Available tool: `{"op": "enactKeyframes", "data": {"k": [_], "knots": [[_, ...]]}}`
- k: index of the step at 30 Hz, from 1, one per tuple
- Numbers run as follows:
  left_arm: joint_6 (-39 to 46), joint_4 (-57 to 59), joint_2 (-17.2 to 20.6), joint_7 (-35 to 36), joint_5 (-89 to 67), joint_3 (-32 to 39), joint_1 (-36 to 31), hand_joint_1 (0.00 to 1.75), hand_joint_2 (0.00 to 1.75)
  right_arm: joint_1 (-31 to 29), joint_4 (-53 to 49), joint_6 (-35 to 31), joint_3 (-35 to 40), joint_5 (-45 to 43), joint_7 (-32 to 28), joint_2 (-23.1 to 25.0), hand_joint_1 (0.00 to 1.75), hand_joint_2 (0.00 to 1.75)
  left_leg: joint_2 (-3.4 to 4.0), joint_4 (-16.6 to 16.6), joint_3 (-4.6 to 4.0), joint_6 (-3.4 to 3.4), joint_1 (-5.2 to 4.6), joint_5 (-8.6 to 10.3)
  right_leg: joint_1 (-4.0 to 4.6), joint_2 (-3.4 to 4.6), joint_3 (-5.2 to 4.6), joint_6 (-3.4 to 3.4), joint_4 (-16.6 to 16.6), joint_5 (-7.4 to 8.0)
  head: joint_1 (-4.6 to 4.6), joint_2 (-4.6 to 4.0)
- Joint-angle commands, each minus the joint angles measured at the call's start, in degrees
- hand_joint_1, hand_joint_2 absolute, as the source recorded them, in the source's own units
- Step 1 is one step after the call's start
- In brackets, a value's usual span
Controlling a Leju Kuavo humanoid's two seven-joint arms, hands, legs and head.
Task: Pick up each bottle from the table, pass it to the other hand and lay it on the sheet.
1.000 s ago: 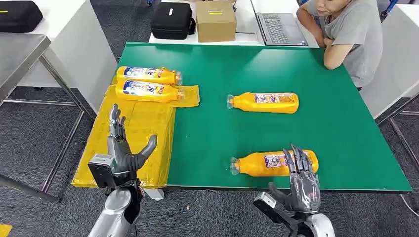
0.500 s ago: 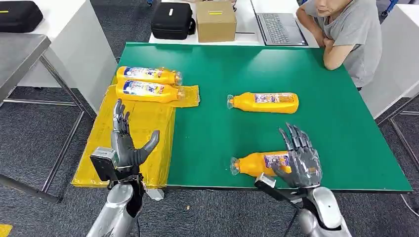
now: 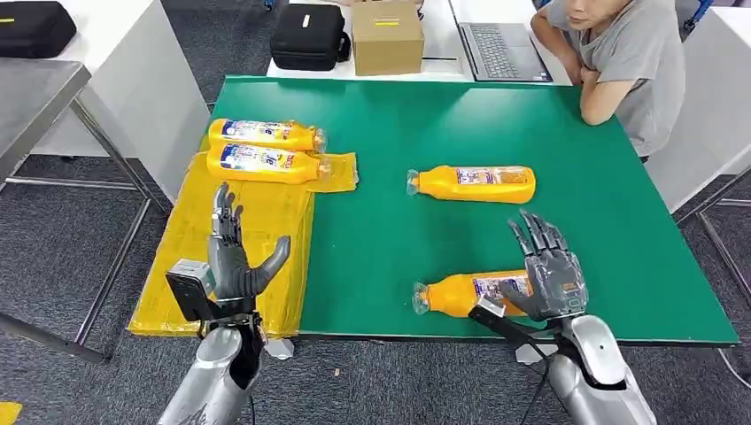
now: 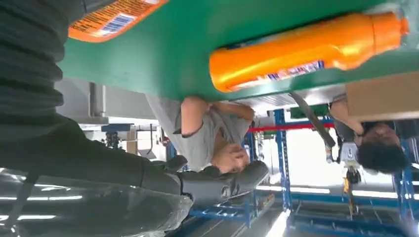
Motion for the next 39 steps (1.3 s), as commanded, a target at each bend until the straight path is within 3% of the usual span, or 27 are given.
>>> {"op": "enactKeyframes", "data": {"k": [1, 10, 16, 31, 34, 39], "knots": [[1.1, 5.8, -0.1, 0.2, -1.0, -0.5, -4.3, 0.00, 1.75, -2.2, 0.2, 4.2, 3.4, -4.5, -0.1, -1.9, 0.00, 1.75, 0.09, 0.0, 0.43, -0.16, 0.04, -0.20, 0.05, 0.03, 0.41, -0.14, 0.0, -0.19, 0.00, 0.00], [1.4, 5.5, 0.0, 0.2, -1.2, -0.6, -4.2, 0.00, 1.75, -2.3, -0.3, 4.5, 3.4, -4.9, -0.2, -2.1, 0.00, 1.75, 0.06, 0.0, 0.17, -0.08, 0.02, -0.07, 0.02, 0.03, 0.16, -0.06, 0.0, -0.06, 0.00, 0.00], [4.9, 3.2, 0.1, 0.2, -3.7, -2.7, -4.5, 0.00, 1.75, -4.2, -1.9, 5.7, 3.2, -11.3, -2.1, -3.3, 0.00, 1.75, 0.08, 0.0, 0.07, -0.06, -0.02, -0.04, -0.01, 0.05, 0.05, -0.05, 0.0, -0.03, -0.02, 0.00], [3.7, 3.6, 0.2, 0.2, -1.9, -3.9, -5.6, 0.00, 1.75, 2.3, -8.3, 5.6, 0.4, -14.5, -2.6, -5.7, 0.00, 1.75, 0.00, 0.0, 0.27, -0.11, 0.01, -0.14, 0.03, -0.04, 0.25, -0.09, 0.0, -0.15, -0.02, 0.00], [1.9, 5.3, 0.0, 0.2, -0.3, -3.2, -7.4, 0.00, 1.75, 0.4, -8.5, 9.1, -0.2, -16.2, -1.7, -5.8, 0.00, 1.75, 0.02, 0.0, 0.19, -0.09, 0.00, -0.10, 0.02, -0.02, 0.17, -0.08, 0.0, -0.10, -0.02, 0.00], [1.2, 8.0, -0.3, 0.2, 0.3, -2.8, -10.0, 0.00, 1.75, 1.3, -12.9, 20.9, -3.0, -28.8, -1.5, -7.4, 0.00, 1.75, -0.01, 0.1, 0.22, -0.11, 0.00, -0.12, 0.01, -0.05, 0.20, -0.10, 0.1, -0.14, -0.02, 0.00]]}}
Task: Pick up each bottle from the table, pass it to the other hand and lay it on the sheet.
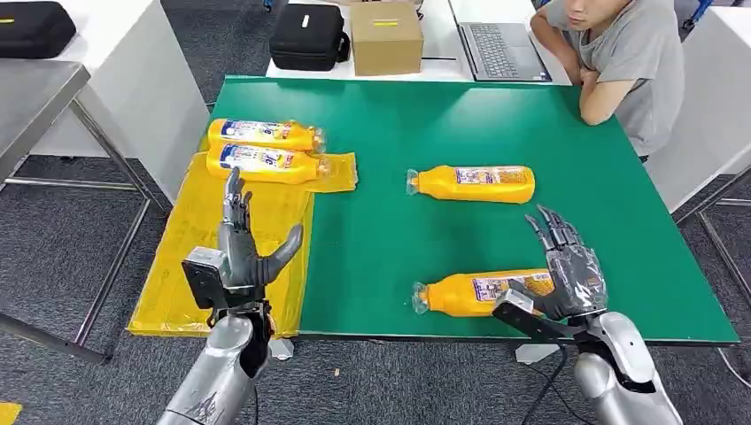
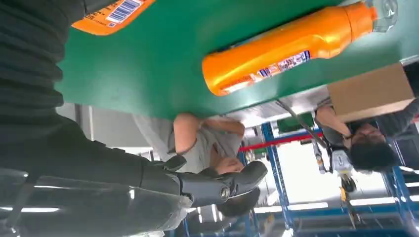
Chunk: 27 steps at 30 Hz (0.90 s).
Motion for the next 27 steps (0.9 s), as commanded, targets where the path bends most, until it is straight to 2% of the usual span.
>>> {"op": "enactKeyframes", "data": {"k": [1, 5, 6, 7, 8, 12, 13, 15, 18, 22, 24, 26, 27], "knots": [[-1.2, 7.0, 0.3, 0.2, 1.4, 0.1, -6.6, 0.00, 1.75, -0.3, -6.2, 14.1, -4.3, -14.3, 1.0, -2.4, 0.00, 1.75, -0.02, 0.0, 0.20, -0.10, -0.02, -0.10, -0.01, -0.06, 0.19, -0.09, 0.1, -0.14, -0.02, 0.00], [-1.2, 7.0, 0.3, 0.2, 1.4, 0.1, -6.6, 0.00, 1.75, -0.3, -6.2, 14.1, -4.3, -14.3, 1.0, -2.4, 0.00, 1.75, 0.02, 0.0, 0.16, -0.08, -0.01, -0.06, 0.00, -0.01, 0.15, -0.06, 0.0, -0.07, -0.02, 0.00], [-1.3, 7.3, 0.3, 0.2, 1.4, 0.2, -6.6, 0.00, 1.75, 0.1, -6.7, 16.8, -4.4, -16.3, 1.5, -3.1, 0.00, 1.75, 0.04, 0.0, 0.39, -0.15, 0.02, -0.20, 0.04, -0.01, 0.37, -0.12, 0.0, -0.21, -0.02, 0.00], [-1.3, 7.5, 0.4, 0.2, 1.5, 0.2, -6.8, 0.00, 1.75, 0.2, -7.1, 17.6, -4.6, -17.1, 1.6, -3.6, 0.00, 1.75, 0.04, 0.0, 0.21, -0.09, 0.01, -0.10, 0.02, 0.00, 0.21, -0.08, 0.0, -0.09, -0.02, 0.00], [-1.6, 8.1, 0.3, 0.2, 1.7, 0.4, -7.3, 0.00, 1.75, 0.3, -7.6, 19.4, -4.6, -17.5, 2.3, -5.3, 0.00, 1.75, 0.02, 0.0, 0.38, -0.14, 0.01, -0.19, 0.03, -0.03, 0.37, -0.11, 0.1, -0.21, 0.00, 0.00], [-2.3, 10.5, 0.2, 0.2, 2.1, 0.6, -9.3, 0.00, 1.75, 0.3, -9.4, 25.2, -5.2, -18.4, 5.3, -10.5, 0.00, 1.75, -0.06, 0.0, 0.08, -0.04, -0.05, -0.03, -0.04, -0.08, 0.08, -0.04, 0.0, -0.06, -0.02, 0.00], [-1.4, 11.0, 0.1, 0.2, 1.5, 0.6, -9.8, 0.00, 1.75, 1.3, -10.8, 26.2, -5.7, -18.5, 6.2, -12.3, 0.00, 1.75, -0.06, 0.1, 0.26, -0.10, -0.02, -0.16, 0.00, -0.10, 0.26, -0.09, 0.1, -0.20, -0.04, 0.00], [-1.3, 12.2, -0.1, 0.2, 1.6, 0.6, -10.6, 0.00, 1.75, 3.6, -13.4, 29.3, -7.1, -20.9, 7.1, -14.7, 0.00, 1.75, -0.09, 0.0, 0.06, -0.04, -0.05, -0.03, -0.04, -0.11, 0.08, -0.03, 0.0, -0.06, -0.02, 0.00], [-1.4, 11.9, 0.0, 0.2, 1.8, 0.6, -10.3, 0.00, 1.75, 4.7, -14.9, 30.5, -7.9, -21.3, 7.2, -16.3, 0.00, 1.75, -0.17, 0.1, 0.25, -0.10, -0.05, -0.15, -0.02, -0.21, 0.29, -0.09, 0.1, -0.21, -0.02, 0.00], [-2.0, 13.2, -0.2, 0.2, 2.3, 0.6, -10.9, 0.00, 1.75, -4.9, -9.2, 36.3, -3.2, -22.1, 8.2, -18.6, 0.00, 1.75, 0.22, 0.0, 0.12, -0.04, -0.11, -0.11, -0.09, 0.19, 0.07, -0.03, 0.0, -0.03, -0.04, 0.00], [-2.1, 14.0, -0.5, 0.2, 2.4, 0.7, -11.5, 0.00, 1.75, -8.2, -6.0, 37.5, -0.2, -21.6, 8.4, -19.3, 0.00, 1.75, 0.45, 0.1, 0.40, -0.13, -0.05, -0.30, -0.02, 0.39, 0.31, -0.12, 0.1, -0.13, -0.02, 0.00], [-2.3, 14.3, -0.6, 0.2, 2.4, 0.7, -11.6, 0.00, 1.75, -8.7, -5.1, 37.4, 1.5, -21.2, 8.2, -19.6, 0.00, 1.75, 0.23, 0.0, 0.11, -0.03, -0.04, -0.07, -0.02, 0.17, 0.10, -0.03, 0.0, 0.04, -0.04, 0.00], [-2.4, 14.9, -0.6, 0.2, 2.4, 0.7, -12.1, 0.00, 1.75, -8.5, -5.0, 37.3, 2.6, -21.1, 8.2, -20.1, 0.00, 1.75, 0.28, 0.0, 0.30, -0.09, 0.00, -0.16, 0.03, 0.19, 0.29, -0.09, 0.0, -0.03, -0.02, 0.00]]}}
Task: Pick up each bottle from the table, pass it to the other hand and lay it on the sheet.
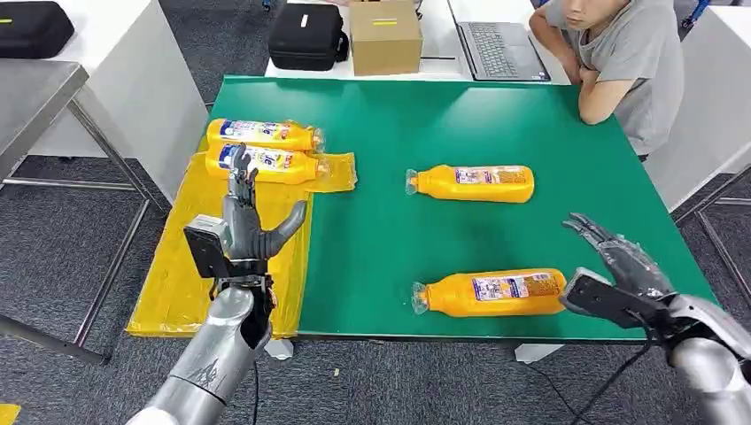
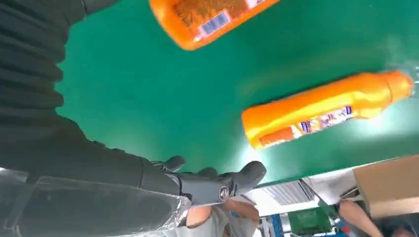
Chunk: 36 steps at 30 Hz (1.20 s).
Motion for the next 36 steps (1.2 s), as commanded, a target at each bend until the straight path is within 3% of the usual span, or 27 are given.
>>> {"op": "enactKeyframes", "data": {"k": [1, 7, 12, 16, 36], "knots": [[-0.7, 7.6, -0.5, 0.2, 0.1, 0.6, -4.4, 0.00, 1.75, -8.7, 7.7, 1.1, 9.5, 1.5, 0.1, -2.2, 0.00, 1.75, 0.18, 0.0, 0.49, -0.16, 0.08, -0.18, 0.09, 0.13, 0.45, -0.15, 0.0, -0.12, 0.02, 0.00], [-1.0, 8.5, -0.6, 0.2, 0.1, 0.5, -4.7, 0.00, 1.75, -9.4, 9.7, 0.4, 11.3, 2.4, 0.2, -0.7, 0.00, 1.75, 0.15, 0.0, 0.44, -0.13, 0.09, -0.17, 0.10, 0.13, 0.42, -0.11, 0.0, -0.14, 0.00, 0.00], [-1.3, 10.0, -1.2, 0.2, 0.3, 0.2, -5.4, 0.00, 1.75, -16.8, 20.2, 2.5, 17.4, 2.4, -1.9, 1.3, 0.00, 1.75, 0.21, 0.0, 0.47, -0.13, 0.10, -0.15, 0.11, 0.20, 0.45, -0.11, -0.1, -0.08, 0.02, 0.00], [-2.1, 11.2, -1.4, 0.2, 1.0, 0.0, -5.6, 0.00, 1.75, -19.2, 24.8, 2.1, 21.0, 2.7, -2.8, 2.6, 0.00, 1.75, 0.21, 0.0, 0.40, -0.11, 0.11, -0.10, 0.12, 0.20, 0.41, -0.11, -0.1, -0.02, 0.04, 0.00], [-3.8, 12.8, -1.7, 0.3, 1.4, -0.7, -6.5, 0.00, 1.75, -16.5, 23.5, 0.3, 22.6, 2.0, -2.4, 3.1, 0.00, 1.75, 0.04, 0.0, 0.32, -0.13, 0.09, -0.10, 0.10, 0.04, 0.34, -0.10, 0.0, -0.10, 0.02, 0.00]]}}
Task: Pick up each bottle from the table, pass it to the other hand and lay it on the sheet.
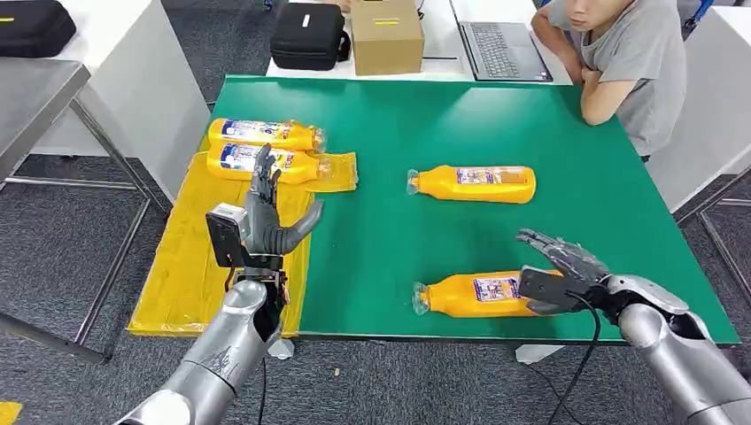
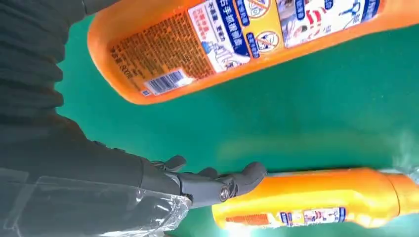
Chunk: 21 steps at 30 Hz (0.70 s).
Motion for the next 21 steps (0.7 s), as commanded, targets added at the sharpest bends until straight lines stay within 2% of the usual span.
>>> {"op": "enactKeyframes", "data": {"k": [1, 4, 7, 9, 11, 17, 21], "knots": [[-0.5, 4.4, 0.4, 0.2, 0.2, -0.8, -2.8, 0.00, 1.75, -1.7, 3.3, -0.1, 2.0, -0.3, 0.1, 2.0, 0.00, 1.75, 0.14, 0.0, 0.42, -0.16, 0.08, -0.18, 0.09, 0.09, 0.40, -0.14, 0.0, -0.15, 0.00, 0.00], [-0.5, 5.1, 0.2, 0.6, 0.1, -1.4, -3.8, 0.00, 1.75, -1.4, 3.3, -0.1, 2.2, -0.2, 0.2, 3.0, 0.00, 1.75, 0.12, 0.0, 0.34, -0.14, 0.08, -0.15, 0.09, 0.07, 0.33, -0.13, 0.0, -0.12, 0.00, 0.00], [-0.5, 6.7, 0.0, 0.6, 0.9, -2.1, -4.6, 0.00, 1.75, -4.0, 5.7, 0.5, 3.3, -0.2, -0.9, 3.9, 0.00, 1.75, 0.11, 0.0, 0.18, -0.08, 0.05, -0.06, 0.06, 0.08, 0.15, -0.07, 0.0, -0.03, -0.02, 0.00], [-0.4, 7.3, 0.1, 0.3, 1.0, -2.3, -4.9, 0.00, 1.75, -5.2, 7.0, 0.4, 3.7, 0.3, -1.4, 4.5, 0.00, 1.75, 0.24, 0.0, 0.52, -0.17, 0.07, -0.23, 0.09, 0.18, 0.44, -0.15, 0.0, -0.18, -0.02, 0.00], [-0.8, 7.8, 0.1, 0.2, 1.2, -2.5, -5.1, 0.00, 1.75, -5.5, 7.5, 0.1, 3.9, 0.7, -1.7, 4.6, 0.00, 1.75, 0.25, 0.0, 0.46, -0.15, 0.06, -0.19, 0.08, 0.20, 0.39, -0.14, 0.0, -0.12, 0.00, 0.00], [-2.5, 8.0, 0.2, 0.5, 2.3, -2.8, -5.5, 0.00, 1.75, -2.2, 0.9, 0.6, 1.9, 1.0, -0.2, -0.1, 0.00, 1.75, 0.07, 0.0, 0.35, -0.13, 0.04, -0.16, 0.05, 0.02, 0.32, -0.11, 0.0, -0.16, -0.02, 0.00], [-2.8, 8.8, -0.1, 0.7, 2.8, -3.0, -5.9, 0.00, 1.75, -4.2, 0.6, 4.4, 2.8, 0.3, -0.9, -2.5, 0.00, 1.75, 0.00, 0.1, 0.36, -0.13, 0.00, -0.20, 0.01, -0.05, 0.34, -0.12, 0.1, -0.23, 0.00, -0.02]]}}
